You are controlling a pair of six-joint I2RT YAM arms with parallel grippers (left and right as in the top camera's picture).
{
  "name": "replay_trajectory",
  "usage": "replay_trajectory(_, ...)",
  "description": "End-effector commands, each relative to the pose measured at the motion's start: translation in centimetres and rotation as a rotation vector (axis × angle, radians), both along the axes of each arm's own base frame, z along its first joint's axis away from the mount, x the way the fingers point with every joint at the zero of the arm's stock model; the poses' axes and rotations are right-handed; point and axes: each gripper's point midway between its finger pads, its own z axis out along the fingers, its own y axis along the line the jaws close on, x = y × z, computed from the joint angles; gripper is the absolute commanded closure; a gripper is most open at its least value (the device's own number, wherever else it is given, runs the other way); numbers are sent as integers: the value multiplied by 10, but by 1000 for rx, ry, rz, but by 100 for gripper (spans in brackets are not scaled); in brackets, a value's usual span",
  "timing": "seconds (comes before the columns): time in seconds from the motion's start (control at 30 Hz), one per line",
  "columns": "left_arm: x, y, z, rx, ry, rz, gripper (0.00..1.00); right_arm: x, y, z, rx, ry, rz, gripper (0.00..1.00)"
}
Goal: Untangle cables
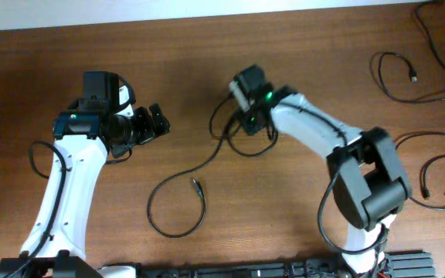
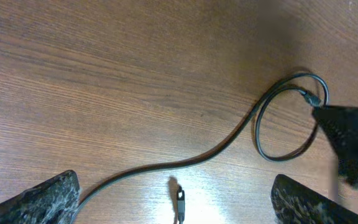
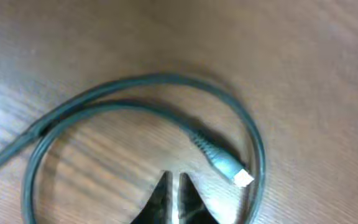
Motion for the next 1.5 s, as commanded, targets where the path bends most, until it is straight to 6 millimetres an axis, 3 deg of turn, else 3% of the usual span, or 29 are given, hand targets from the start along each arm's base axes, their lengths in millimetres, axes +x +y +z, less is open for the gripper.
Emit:
replay_trajectory(0.0, 1, 3, -2, 3, 2, 19, 1, -29, 49, 20, 268, 179, 62, 26)
replay_trajectory(0.07, 8, 5, 1, 2, -25, 27, 1, -57, 69, 21, 357, 286, 116, 8)
replay_trajectory(0.13, 14, 24, 11, 2, -54, 83, 1, -80, 76, 15, 291, 328, 148, 2)
replay_trajectory(0.27, 4, 90, 32, 7, -76, 279, 1, -73, 52, -3, -45, 166, 150, 1)
replay_trajectory(0.43, -23, 146, 34, 8, -38, 466, 1, -80, 55, -22, -80, 132, 336, 1)
replay_trajectory(0.47, -28, 151, 32, 6, -22, 485, 1, -80, 52, -27, -77, 127, 332, 4)
replay_trajectory(0.5, -32, 154, 31, 4, -9, 500, 1, -81, 50, -33, -77, 127, 329, 21)
replay_trajectory(0.6, -35, 152, 30, 1, 7, 501, 1, -85, 48, -42, -76, 127, 331, 37)
replay_trajectory(0.7, -36, 152, 30, 0, 9, 501, 1, -87, 46, -52, -69, 114, 331, 76)
replay_trajectory(0.73, -37, 151, 29, -1, 18, 501, 1, -88, 46, -53, -68, 114, 329, 96)
replay_trajectory(0.77, -39, 150, 28, -3, 27, 501, 1, -85, 48, -50, -55, 112, 289, 96)
replay_trajectory(0.87, -40, 150, 28, -3, 28, 501, 1, -57, 56, -16, 26, 62, 121, 96)
replay_trajectory(0.97, -40, 150, 28, -3, 28, 501, 1, 14, 45, 74, 150, -128, -11, 96)
replay_trajectory(1.0, -40, 150, 28, -3, 28, 501, 1, 49, 26, 112, 171, -228, -29, 96)
replay_trajectory(1.03, -40, 150, 28, -3, 28, 501, 1, 68, 11, 133, 173, -288, -39, 96)
replay_trajectory(1.07, -40, 150, 28, -3, 28, 501, 1, 79, -1, 146, 172, -323, -50, 96)
replay_trajectory(1.17, -40, 150, 28, -3, 28, 501, 1, 106, -65, 197, 157, -393, -167, 96)
replay_trajectory(1.23, -40, 150, 28, -3, 28, 501, 1, 96, -142, 223, 46, -365, -371, 96)
replay_trajectory(1.3, -40, 150, 28, -3, 28, 501, 1, 67, -206, 238, -55, -300, -592, 96)
replay_trajectory(1.37, -40, 150, 28, -3, 28, 501, 1, 31, -243, 244, -58, -207, -757, 96)
replay_trajectory(1.4, -40, 150, 28, -3, 28, 501, 1, 20, -246, 242, -39, -162, -771, 96)
replay_trajectory(1.47, -40, 150, 28, -3, 28, 501, 1, -3, -214, 227, 70, 1, -706, 96)
